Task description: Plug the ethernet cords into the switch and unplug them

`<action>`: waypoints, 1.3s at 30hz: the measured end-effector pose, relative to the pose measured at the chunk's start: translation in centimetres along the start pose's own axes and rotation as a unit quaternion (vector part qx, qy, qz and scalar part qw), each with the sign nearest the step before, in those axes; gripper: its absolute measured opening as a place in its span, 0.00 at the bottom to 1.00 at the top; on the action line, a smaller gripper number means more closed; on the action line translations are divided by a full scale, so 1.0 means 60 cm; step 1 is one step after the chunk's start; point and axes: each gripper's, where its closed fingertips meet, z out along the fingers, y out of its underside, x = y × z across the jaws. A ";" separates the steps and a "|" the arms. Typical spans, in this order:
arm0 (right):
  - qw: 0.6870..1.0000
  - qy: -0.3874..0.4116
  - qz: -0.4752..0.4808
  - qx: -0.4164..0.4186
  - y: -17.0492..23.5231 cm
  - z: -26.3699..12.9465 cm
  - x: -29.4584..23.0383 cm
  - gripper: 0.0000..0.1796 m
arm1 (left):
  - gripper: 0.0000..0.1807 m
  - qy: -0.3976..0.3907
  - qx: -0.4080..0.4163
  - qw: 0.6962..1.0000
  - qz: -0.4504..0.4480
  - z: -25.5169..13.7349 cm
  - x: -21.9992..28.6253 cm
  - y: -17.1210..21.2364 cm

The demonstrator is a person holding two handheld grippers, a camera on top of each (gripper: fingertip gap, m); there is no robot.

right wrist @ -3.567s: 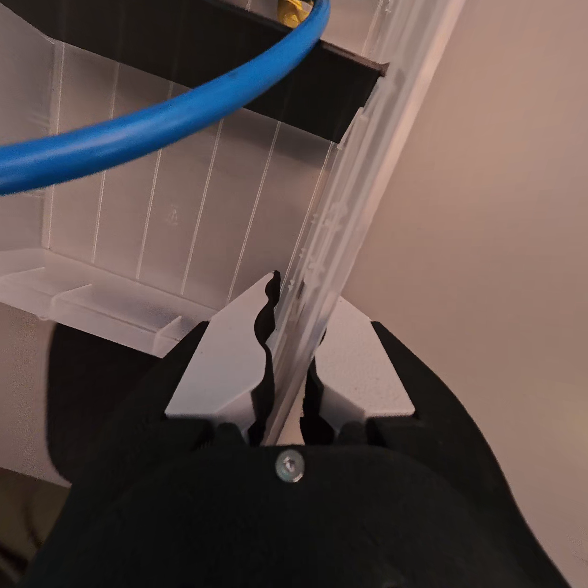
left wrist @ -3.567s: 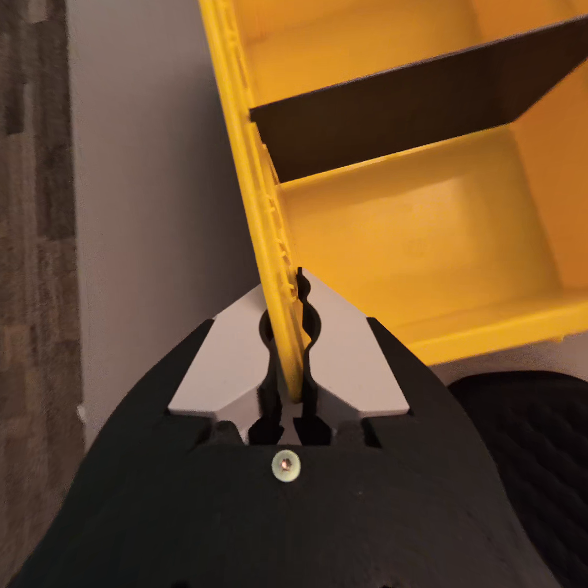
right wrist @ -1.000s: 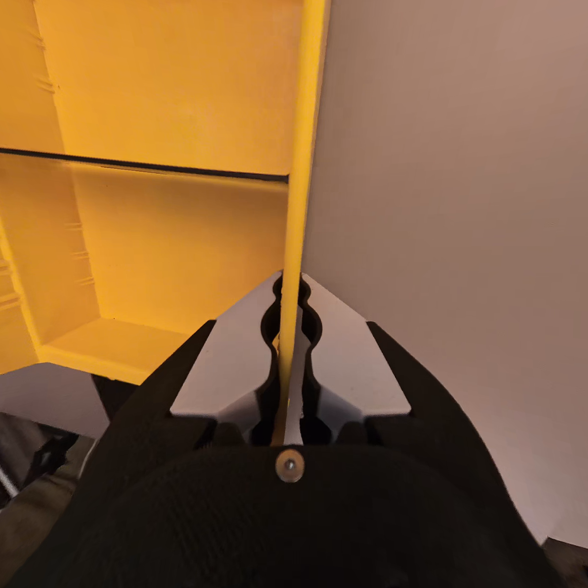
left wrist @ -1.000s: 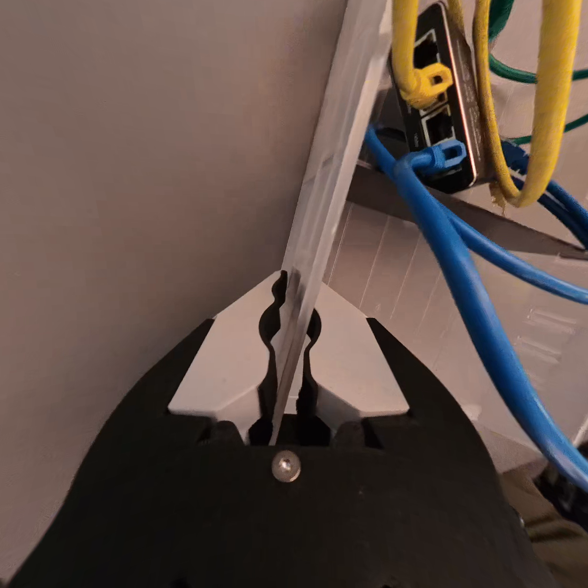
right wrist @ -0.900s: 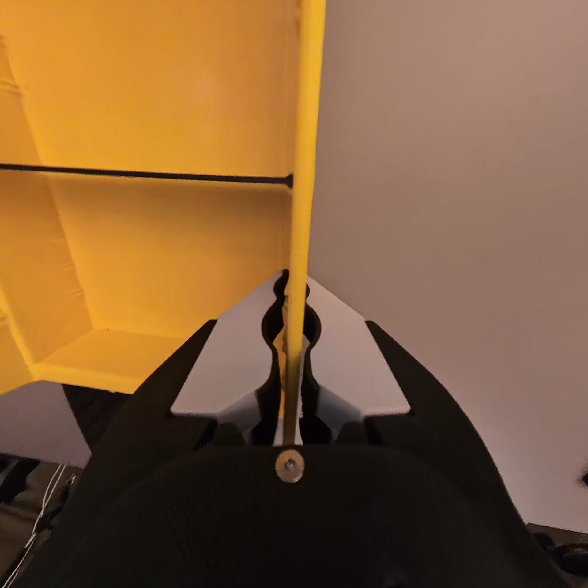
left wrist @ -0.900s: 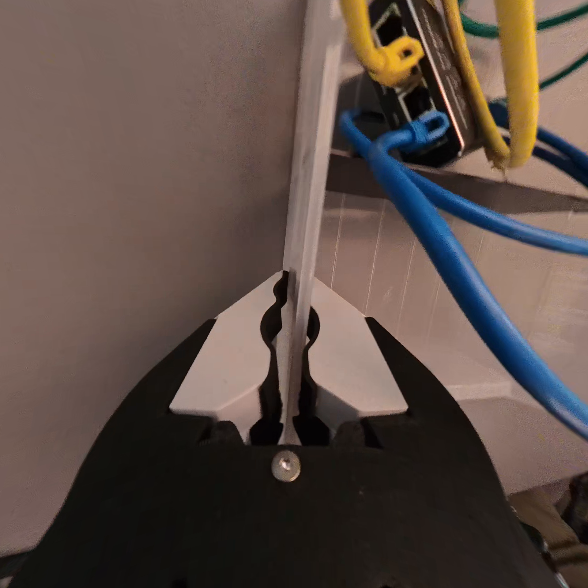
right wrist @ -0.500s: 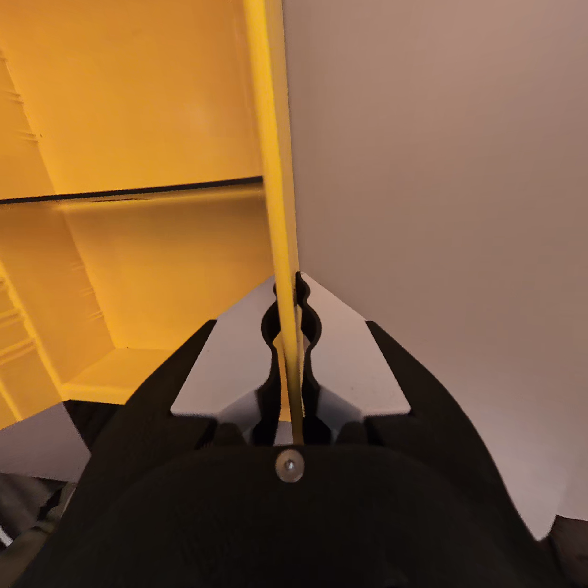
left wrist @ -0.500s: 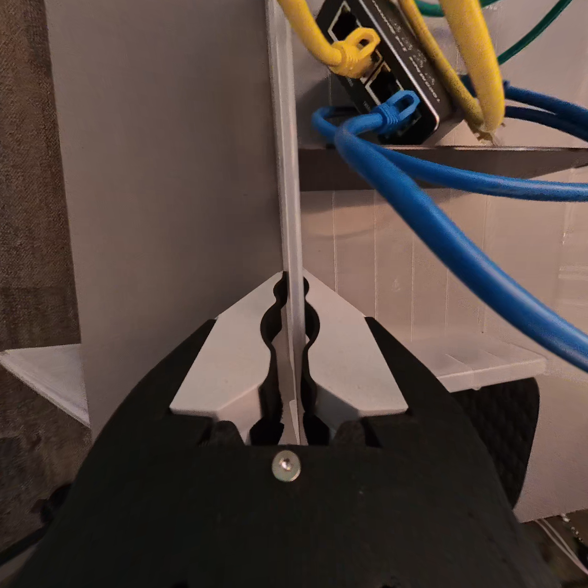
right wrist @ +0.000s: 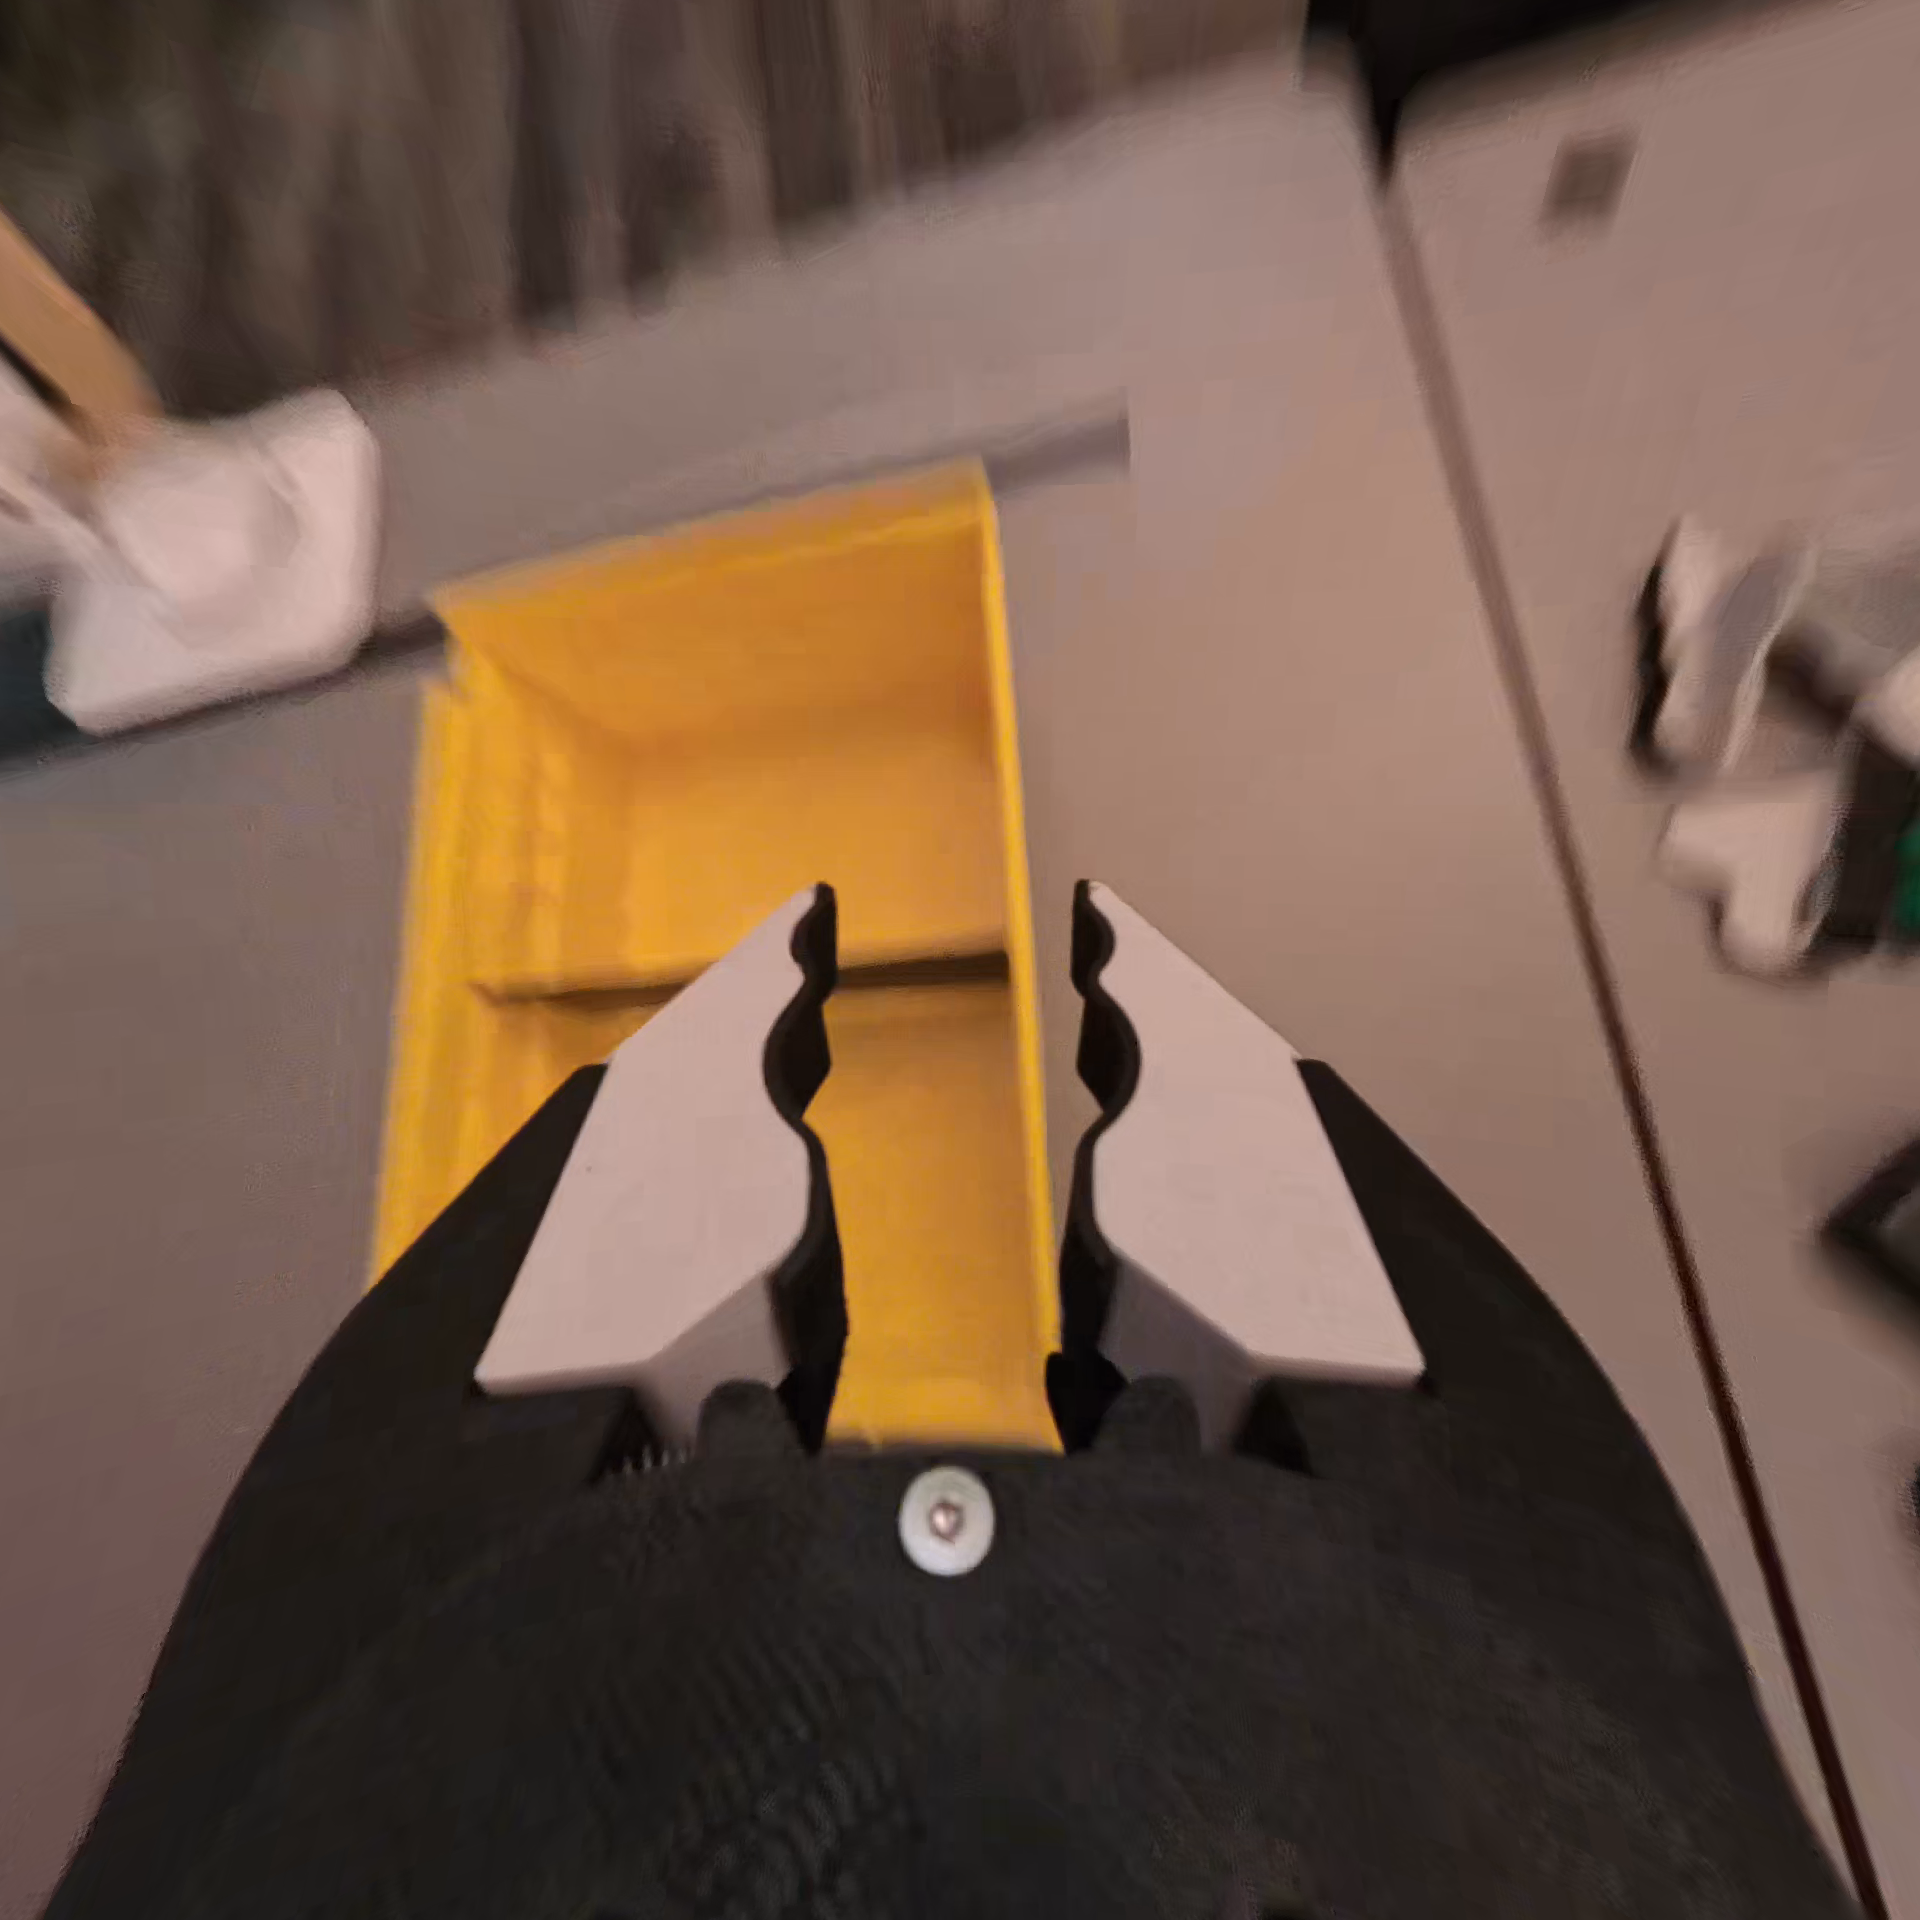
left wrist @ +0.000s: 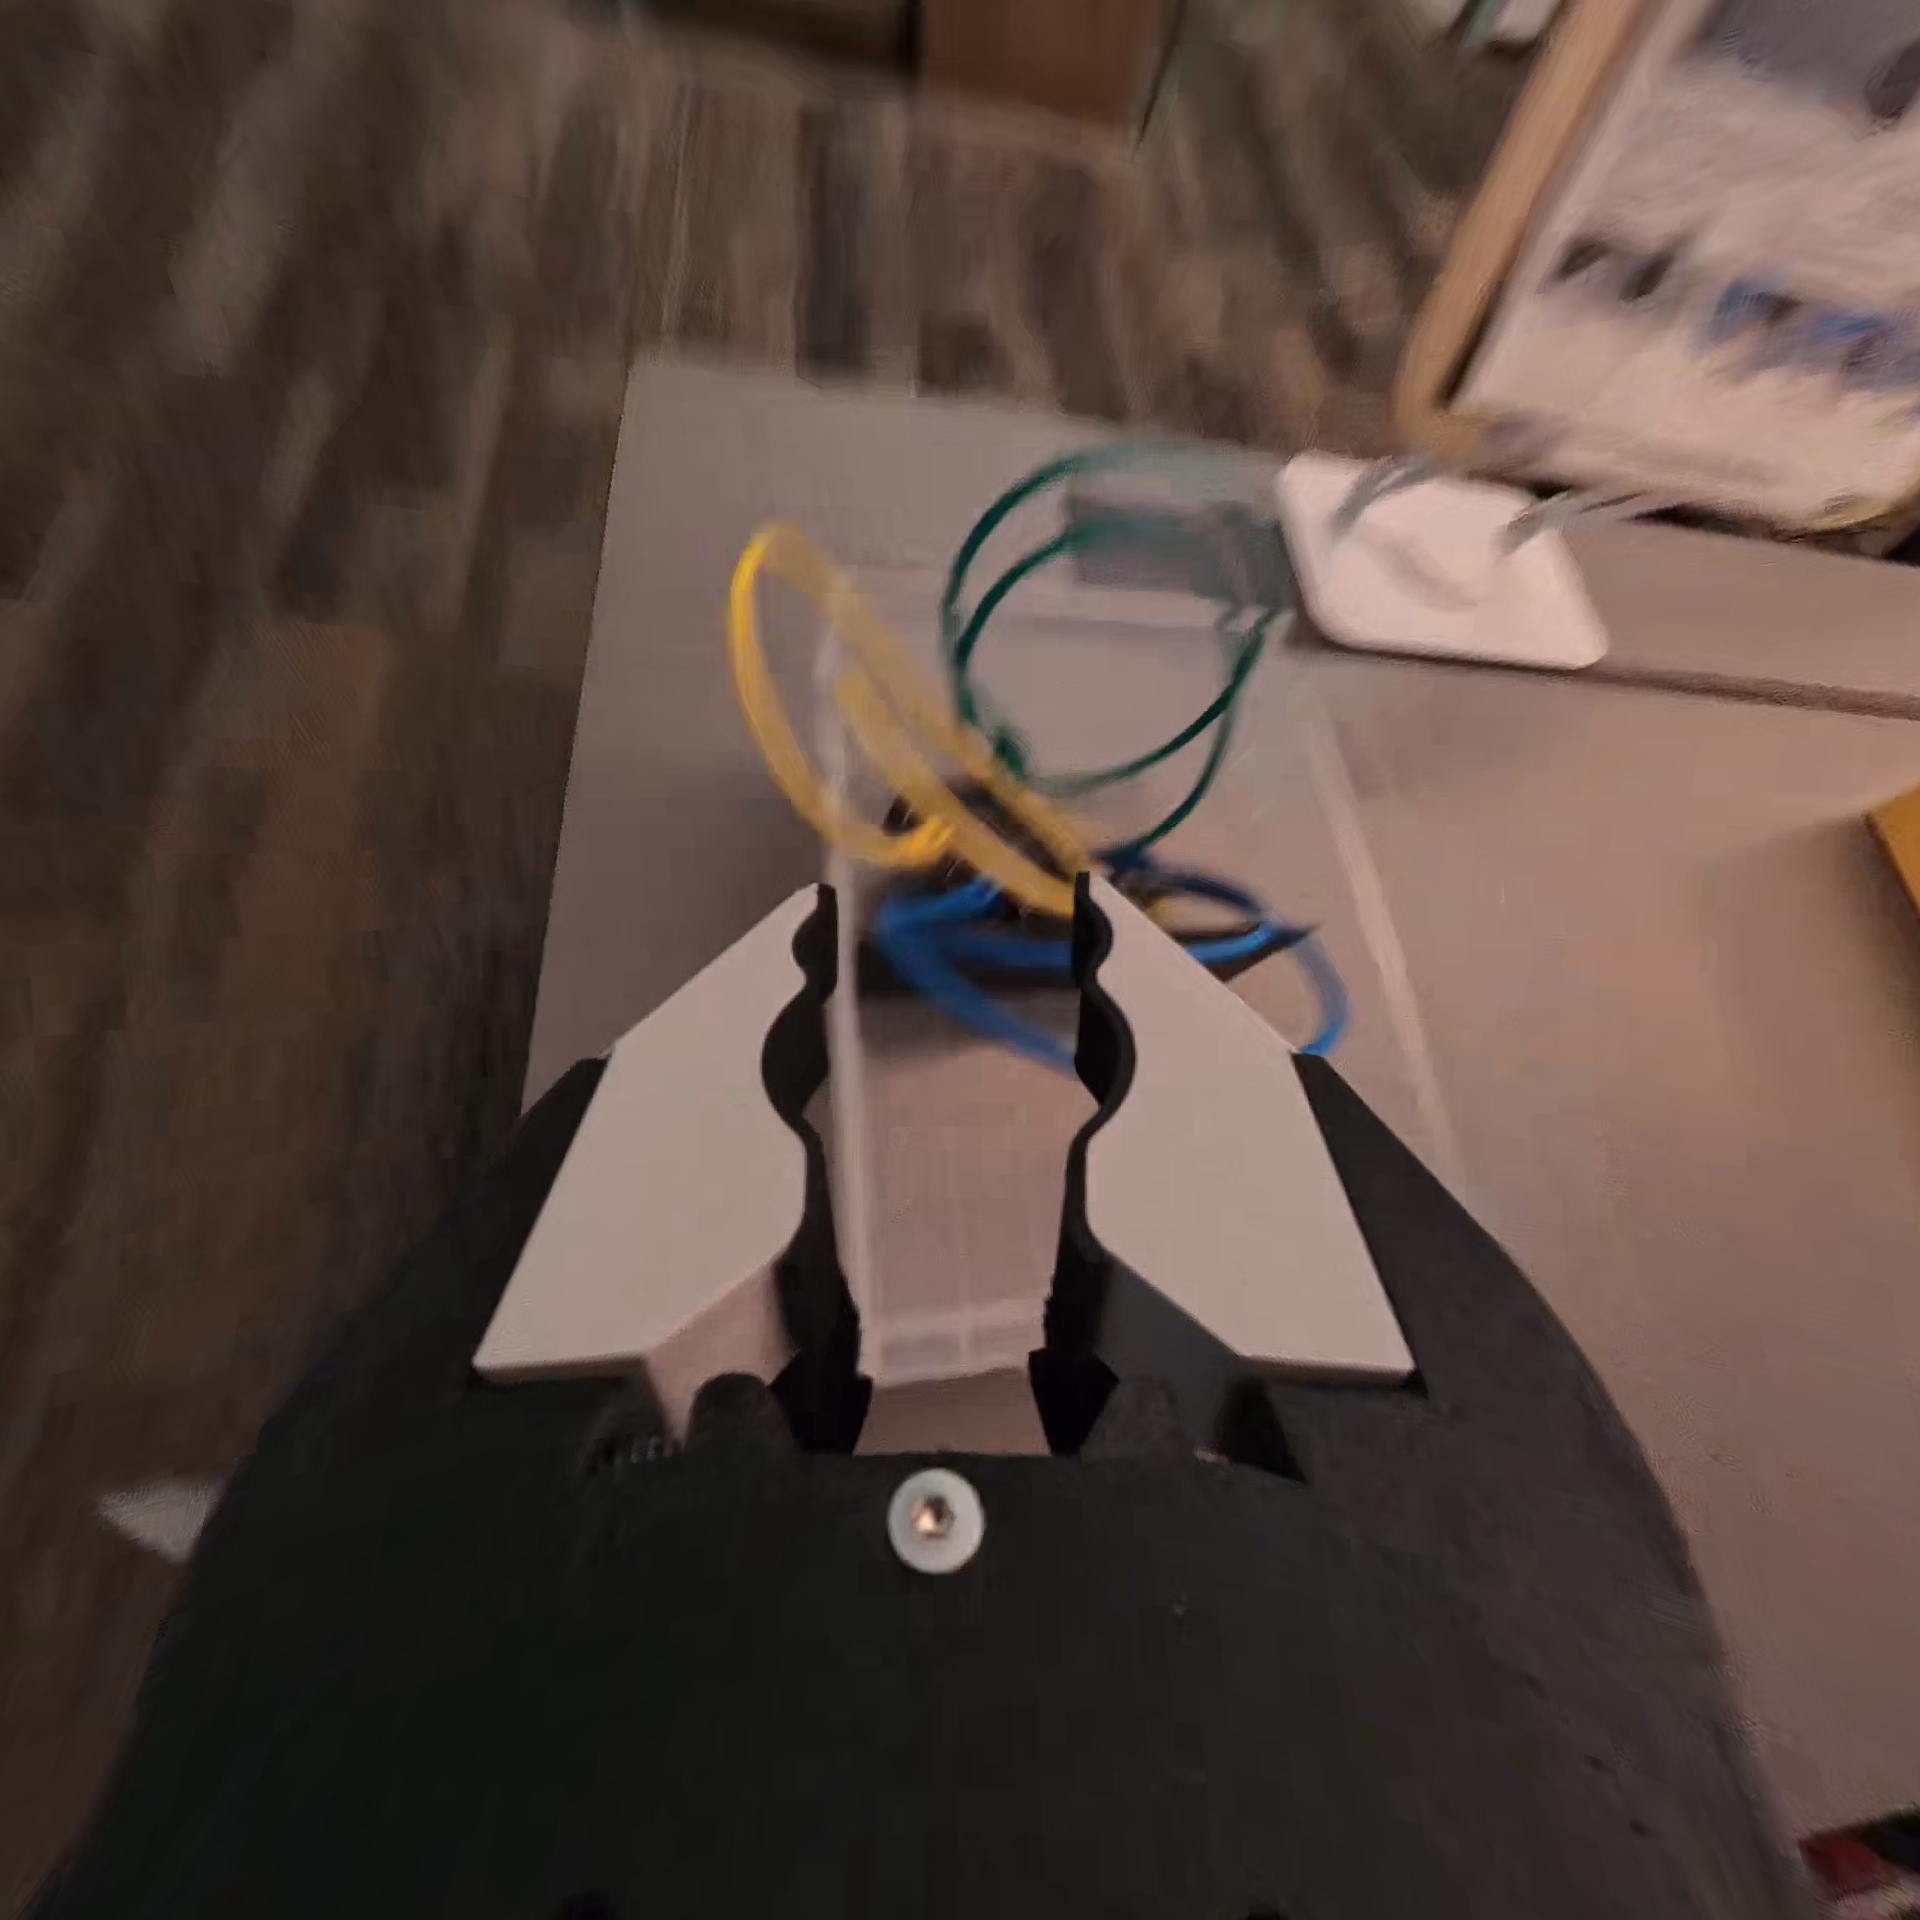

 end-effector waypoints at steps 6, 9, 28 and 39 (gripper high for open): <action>0.925 -0.017 -0.180 0.336 -0.208 -0.179 -0.357 0.54 | 0.51 -0.028 0.166 0.963 0.210 -0.017 0.369 -0.170; 0.920 0.010 -0.253 0.299 -0.171 -0.112 -0.474 0.63 | 0.62 -0.051 0.179 0.951 0.247 0.067 0.495 -0.150; 0.990 -0.006 -0.142 0.007 0.284 0.321 -0.543 0.82 | 0.81 -0.069 -0.039 0.996 0.044 0.399 0.493 0.228; 0.990 0.014 -0.143 -0.009 0.295 0.341 -0.556 0.84 | 0.85 -0.097 -0.082 0.990 0.068 0.418 0.471 0.271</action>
